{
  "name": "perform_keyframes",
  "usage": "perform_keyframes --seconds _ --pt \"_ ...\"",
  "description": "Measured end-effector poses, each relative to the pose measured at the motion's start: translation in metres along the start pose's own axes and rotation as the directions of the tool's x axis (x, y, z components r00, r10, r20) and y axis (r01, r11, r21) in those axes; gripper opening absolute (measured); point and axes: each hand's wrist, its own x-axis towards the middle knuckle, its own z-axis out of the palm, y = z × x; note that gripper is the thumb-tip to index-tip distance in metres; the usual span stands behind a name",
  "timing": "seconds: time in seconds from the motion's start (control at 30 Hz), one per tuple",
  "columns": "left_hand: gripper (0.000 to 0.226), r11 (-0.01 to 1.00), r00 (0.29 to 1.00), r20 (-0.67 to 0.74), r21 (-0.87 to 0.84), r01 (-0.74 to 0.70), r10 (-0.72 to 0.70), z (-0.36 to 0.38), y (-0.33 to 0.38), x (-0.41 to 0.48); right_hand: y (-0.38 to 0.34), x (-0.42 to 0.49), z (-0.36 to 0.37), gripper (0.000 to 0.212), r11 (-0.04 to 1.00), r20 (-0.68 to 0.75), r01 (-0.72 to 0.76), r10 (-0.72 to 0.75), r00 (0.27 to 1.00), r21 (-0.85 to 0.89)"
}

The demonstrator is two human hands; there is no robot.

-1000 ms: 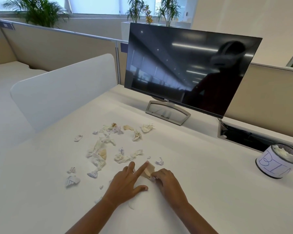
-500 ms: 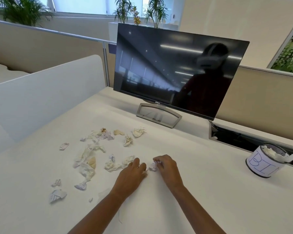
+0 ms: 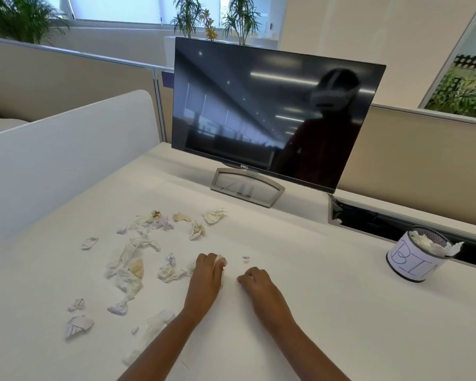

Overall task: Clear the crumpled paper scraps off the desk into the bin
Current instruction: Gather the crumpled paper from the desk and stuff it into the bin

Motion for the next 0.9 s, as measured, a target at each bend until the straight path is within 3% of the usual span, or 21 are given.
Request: perform_keyframes --seconds 0.07,0.13,0.2,0.3,0.37,0.57,0.9 --pt "0.023 0.972 0.994 0.046 -0.209 0.111 -0.104 0.002 0.013 -0.003 0.007 0.001 -0.007 0.015 0.994 0.01 -0.1 0.099 0.995 0.051" --pt "0.028 0.854 0.959 0.125 -0.437 0.282 -0.253 0.006 0.024 -0.004 0.012 0.002 -0.019 0.017 0.949 0.006 -0.241 0.245 0.97 0.204" --pt "0.03 0.621 0.88 0.275 -0.627 0.47 -0.388 0.011 0.031 -0.004 0.021 -0.002 -0.032 0.013 0.826 0.035 -0.347 0.371 0.928 0.445" --pt "0.029 0.242 0.791 0.455 -0.781 0.575 -0.408 0.018 0.047 -0.005 0.036 -0.016 -0.051 0.012 0.561 0.106 -0.416 0.502 0.858 0.715" --pt "0.026 0.12 0.763 0.518 -0.792 0.598 -0.387 0.027 0.058 -0.004 0.049 -0.027 -0.064 0.018 0.444 0.13 -0.402 0.526 0.84 0.801" --pt "0.025 0.117 0.712 0.617 -0.723 0.681 -0.335 0.067 0.1 -0.006 0.108 -0.055 -0.124 0.009 0.118 0.139 -0.271 0.628 0.765 0.955" --pt "0.029 0.119 0.654 0.731 -0.644 0.756 -0.196 0.166 0.208 0.005 0.189 -0.08 -0.215 0.014 -0.101 0.069 0.025 0.819 0.57 0.995"
